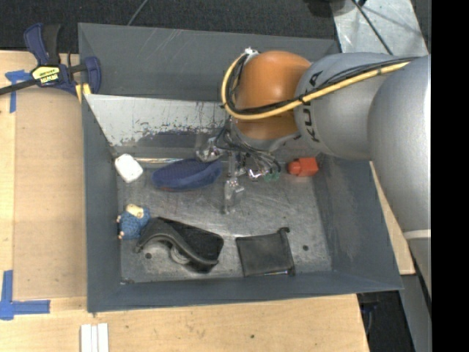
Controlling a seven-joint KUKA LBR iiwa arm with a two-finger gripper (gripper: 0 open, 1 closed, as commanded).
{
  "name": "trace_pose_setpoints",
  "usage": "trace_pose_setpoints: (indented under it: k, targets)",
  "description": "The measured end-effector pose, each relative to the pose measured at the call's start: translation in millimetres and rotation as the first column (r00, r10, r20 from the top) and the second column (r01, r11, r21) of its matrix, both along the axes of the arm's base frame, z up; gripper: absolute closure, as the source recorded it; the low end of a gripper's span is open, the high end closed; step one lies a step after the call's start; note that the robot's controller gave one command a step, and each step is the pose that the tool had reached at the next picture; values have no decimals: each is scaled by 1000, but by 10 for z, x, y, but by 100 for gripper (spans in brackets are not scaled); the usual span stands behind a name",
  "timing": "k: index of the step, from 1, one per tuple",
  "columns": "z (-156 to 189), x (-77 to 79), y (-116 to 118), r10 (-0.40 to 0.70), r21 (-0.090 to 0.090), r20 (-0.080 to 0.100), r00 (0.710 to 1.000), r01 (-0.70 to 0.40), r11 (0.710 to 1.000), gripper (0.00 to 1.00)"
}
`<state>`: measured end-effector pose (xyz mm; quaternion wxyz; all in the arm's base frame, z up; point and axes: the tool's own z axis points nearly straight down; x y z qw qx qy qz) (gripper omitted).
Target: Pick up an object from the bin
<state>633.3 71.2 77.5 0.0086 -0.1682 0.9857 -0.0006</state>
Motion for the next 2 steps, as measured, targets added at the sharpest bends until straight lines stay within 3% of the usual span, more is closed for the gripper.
trace_pose_setpoints:
  k: [1,2]
  targets:
    - [37,25,17,-3,4,8,1000,3,1000,100]
    - [1335,-171,-544,199,-4,-6,980,-199,980,100]
